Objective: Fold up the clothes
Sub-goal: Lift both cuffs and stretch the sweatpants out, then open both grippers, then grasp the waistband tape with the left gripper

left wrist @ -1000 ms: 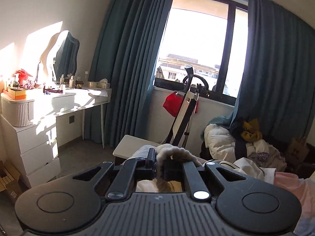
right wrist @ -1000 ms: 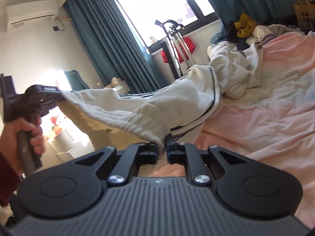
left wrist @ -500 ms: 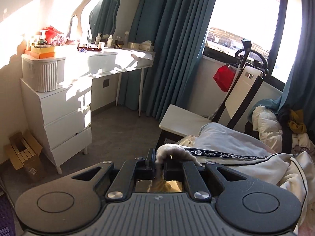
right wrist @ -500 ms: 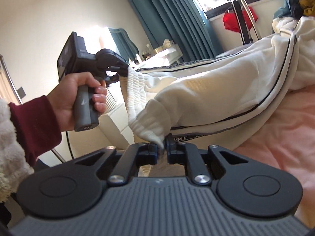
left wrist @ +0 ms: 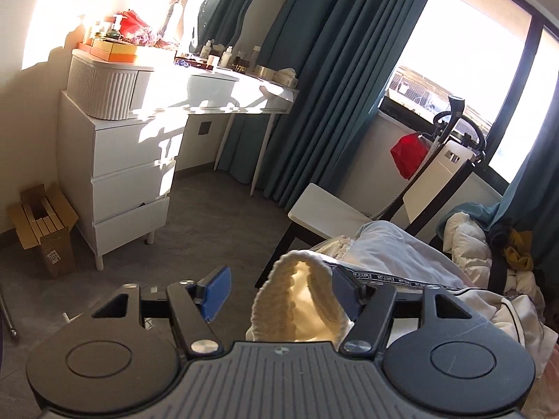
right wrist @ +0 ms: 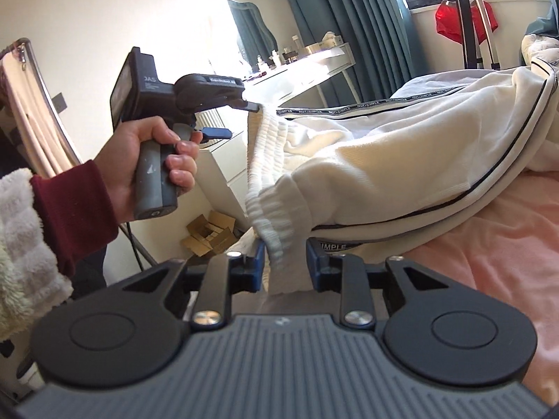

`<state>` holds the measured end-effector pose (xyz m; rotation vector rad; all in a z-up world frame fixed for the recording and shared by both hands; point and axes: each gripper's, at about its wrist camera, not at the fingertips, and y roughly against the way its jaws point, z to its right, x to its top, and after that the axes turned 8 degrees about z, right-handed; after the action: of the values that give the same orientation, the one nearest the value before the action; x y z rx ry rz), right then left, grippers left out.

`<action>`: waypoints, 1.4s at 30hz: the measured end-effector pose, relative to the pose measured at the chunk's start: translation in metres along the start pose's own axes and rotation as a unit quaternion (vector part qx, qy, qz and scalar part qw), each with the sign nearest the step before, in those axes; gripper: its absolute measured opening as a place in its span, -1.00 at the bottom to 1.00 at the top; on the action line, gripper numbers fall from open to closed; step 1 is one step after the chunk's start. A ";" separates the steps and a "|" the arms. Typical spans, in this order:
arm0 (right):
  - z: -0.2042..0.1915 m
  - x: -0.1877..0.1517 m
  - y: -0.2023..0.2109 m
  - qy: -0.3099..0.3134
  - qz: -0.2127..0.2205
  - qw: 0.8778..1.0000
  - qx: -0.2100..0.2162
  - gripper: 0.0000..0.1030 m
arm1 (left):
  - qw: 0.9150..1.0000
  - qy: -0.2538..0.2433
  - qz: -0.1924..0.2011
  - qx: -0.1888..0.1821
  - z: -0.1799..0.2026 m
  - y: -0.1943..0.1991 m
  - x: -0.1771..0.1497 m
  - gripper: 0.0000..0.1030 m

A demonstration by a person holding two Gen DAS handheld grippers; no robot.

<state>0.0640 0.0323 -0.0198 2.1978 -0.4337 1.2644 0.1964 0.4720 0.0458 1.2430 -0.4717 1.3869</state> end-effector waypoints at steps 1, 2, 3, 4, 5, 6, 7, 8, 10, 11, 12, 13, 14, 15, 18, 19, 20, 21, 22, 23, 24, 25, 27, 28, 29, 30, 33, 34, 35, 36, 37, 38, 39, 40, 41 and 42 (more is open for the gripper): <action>0.001 0.001 0.010 0.001 -0.002 1.000 0.001 -0.25 | 1.000 -0.001 0.006 -0.005 0.001 0.014 0.000 0.63; 0.004 0.003 0.022 0.002 -0.002 1.000 -0.005 -0.04 | 1.000 -0.010 0.010 -0.007 0.005 0.026 -0.001 0.63; 0.007 0.004 0.035 0.003 0.001 1.000 -0.014 0.09 | 1.000 -0.022 0.010 -0.010 0.010 0.038 -0.002 0.63; 0.010 0.006 0.047 0.004 0.005 1.000 -0.023 0.30 | 0.999 -0.033 0.010 -0.015 0.016 0.049 -0.004 0.64; 0.013 0.008 0.060 0.005 0.010 0.999 -0.032 0.45 | 0.999 -0.042 0.007 -0.025 0.025 0.060 -0.008 0.64; 0.018 0.010 0.074 0.006 0.016 0.999 -0.042 0.50 | 0.998 -0.050 0.000 -0.038 0.035 0.068 -0.012 0.64; 0.023 0.013 0.087 0.008 0.022 0.998 -0.051 0.50 | 0.997 -0.057 -0.006 -0.051 0.047 0.075 -0.017 0.64; 0.029 0.016 0.099 0.012 0.026 0.998 -0.063 0.50 | 0.996 -0.063 -0.011 -0.065 0.062 0.079 -0.024 0.64; 0.045 0.022 0.125 0.021 0.030 0.995 -0.096 0.50 | 0.993 -0.075 -0.021 -0.089 0.093 0.085 -0.039 0.64; 0.054 0.022 0.137 0.025 0.030 0.992 -0.118 0.50 | 0.992 -0.080 -0.027 -0.097 0.112 0.084 -0.048 0.63; 0.063 0.022 0.147 0.030 0.027 0.989 -0.139 0.50 | 0.990 -0.085 -0.033 -0.105 0.131 0.082 -0.058 0.63; 0.073 0.022 0.155 0.033 0.027 0.986 -0.160 0.50 | 0.989 -0.088 -0.039 -0.113 0.150 0.079 -0.067 0.62; 0.084 0.021 0.162 0.033 0.029 0.982 -0.181 0.50 | 0.988 -0.088 -0.046 -0.121 0.169 0.072 -0.076 0.62; 0.095 0.021 0.168 0.033 0.031 0.978 -0.203 0.50 | 0.986 -0.087 -0.054 -0.130 0.188 0.066 -0.085 0.62; 0.129 0.018 0.178 0.009 0.044 0.969 -0.244 0.50 | 0.982 -0.097 -0.066 -0.149 0.249 0.037 -0.111 0.61; 0.141 0.017 0.180 -0.001 0.048 0.966 -0.255 0.50 | 0.981 -0.100 -0.069 -0.153 0.270 0.026 -0.119 0.60; 0.152 0.016 0.182 -0.010 0.053 0.962 -0.267 0.50 | 0.980 -0.102 -0.070 -0.157 0.291 0.012 -0.126 0.59; 0.164 0.015 0.184 -0.020 0.057 0.958 -0.279 0.50 | 0.979 -0.102 -0.070 -0.159 0.309 -0.004 -0.131 0.58; 0.176 0.014 0.185 -0.031 0.060 0.955 -0.287 0.50 | 0.979 -0.103 -0.070 -0.162 0.327 -0.020 -0.137 0.55; 0.188 0.012 0.182 -0.043 0.059 0.954 -0.291 0.50 | 0.979 -0.103 -0.069 -0.164 0.345 -0.035 -0.142 0.55; 0.201 0.010 0.179 -0.055 0.057 0.952 -0.297 0.50 | 0.978 -0.103 -0.069 -0.167 0.364 -0.051 -0.147 0.54; 0.212 0.007 0.177 -0.070 0.053 0.949 -0.304 0.50 | 0.978 -0.104 -0.068 -0.167 0.381 -0.067 -0.153 0.54; 0.230 0.003 0.174 -0.094 0.055 0.948 -0.300 0.50 | 0.979 -0.108 -0.067 -0.158 0.411 -0.103 -0.163 0.49; 0.237 0.002 0.172 -0.101 0.055 0.948 -0.298 0.50 | 0.981 -0.110 -0.067 -0.147 0.424 -0.122 -0.168 0.48; 0.244 0.000 0.168 -0.104 0.052 0.947 -0.299 0.50 | 0.982 -0.112 -0.067 -0.139 0.435 -0.139 -0.172 0.45; 0.251 -0.001 0.164 -0.108 0.049 0.946 -0.301 0.50 | 0.982 -0.111 -0.070 -0.135 0.444 -0.156 -0.174 0.41; 0.273 -0.008 0.152 -0.135 0.045 0.945 -0.295 0.50 | 0.982 -0.126 -0.082 -0.118 0.469 -0.202 -0.182 0.30; 0.279 -0.011 0.147 -0.146 0.041 0.945 -0.291 0.50 | 0.980 -0.136 -0.093 -0.113 0.476 -0.214 -0.185 0.23; 0.284 -0.013 0.143 -0.153 0.037 0.944 -0.290 0.50 | 0.977 -0.148 -0.106 -0.111 0.482 -0.224 -0.189 0.00; 0.287 -0.014 0.139 -0.155 0.035 0.944 -0.290 0.50 | 0.973 -0.160 -0.119 -0.113 0.489 -0.232 -0.192 -0.15; 0.289 -0.014 0.137 -0.154 0.037 0.944 -0.291 0.50 | 0.971 -0.168 -0.124 -0.120 0.493 -0.234 -0.195 -0.32; 0.290 -0.014 0.135 -0.152 0.039 0.944 -0.291 0.50 | 0.968 -0.176 -0.125 -0.125 0.497 -0.235 -0.197 -0.37; 0.290 -0.013 0.135 -0.147 0.044 0.944 -0.292 0.50 | 0.967 -0.185 -0.120 -0.129 0.500 -0.232 -0.199 -0.50; 0.289 -0.013 0.135 -0.144 0.049 0.944 -0.293 0.50 | 0.965 -0.193 -0.114 -0.135 0.502 -0.226 -0.201 -0.74; 0.288 -0.012 0.137 -0.142 0.054 0.944 -0.294 0.50 | 0.964 -0.197 -0.106 -0.146 0.503 -0.217 -0.201 -0.75; 0.288 -0.011 0.138 -0.140 0.059 0.943 -0.295 0.50 | 0.962 -0.199 -0.098 -0.158 0.504 -0.207 -0.200 -0.76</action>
<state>0.1816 -0.2535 -0.1013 1.8431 -0.9345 0.7371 0.5366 0.0073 -0.0229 1.2646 -0.7928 0.8529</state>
